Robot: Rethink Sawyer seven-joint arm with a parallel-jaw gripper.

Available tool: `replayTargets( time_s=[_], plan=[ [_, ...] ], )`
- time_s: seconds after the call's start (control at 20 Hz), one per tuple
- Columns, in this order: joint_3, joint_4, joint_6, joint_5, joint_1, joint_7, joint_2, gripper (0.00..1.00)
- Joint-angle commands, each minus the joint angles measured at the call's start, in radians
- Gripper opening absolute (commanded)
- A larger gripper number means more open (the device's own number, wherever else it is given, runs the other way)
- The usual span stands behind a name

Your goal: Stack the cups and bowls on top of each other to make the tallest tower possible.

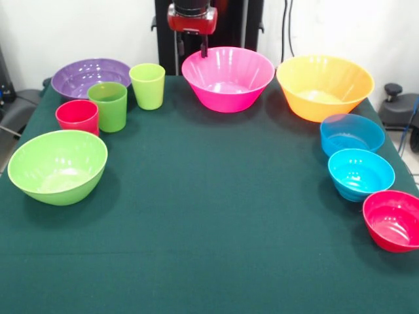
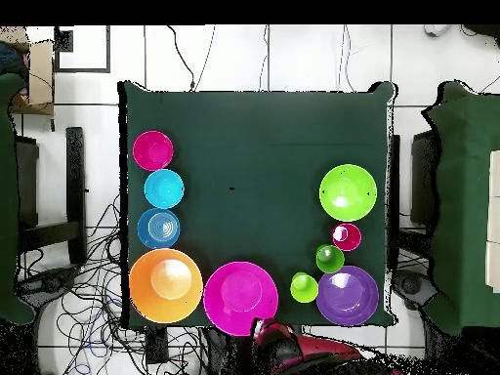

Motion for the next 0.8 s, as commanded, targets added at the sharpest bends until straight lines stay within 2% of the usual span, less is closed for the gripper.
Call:
replayTargets(
  time_s=[0.05,0.8],
  plan=[
    [0.128,-0.153,-0.043,-0.046,-0.008,0.067,0.053,1.0],
    [0.122,-0.172,-0.078,-0.053,-0.006,0.08,0.097,1.0]
  ],
)
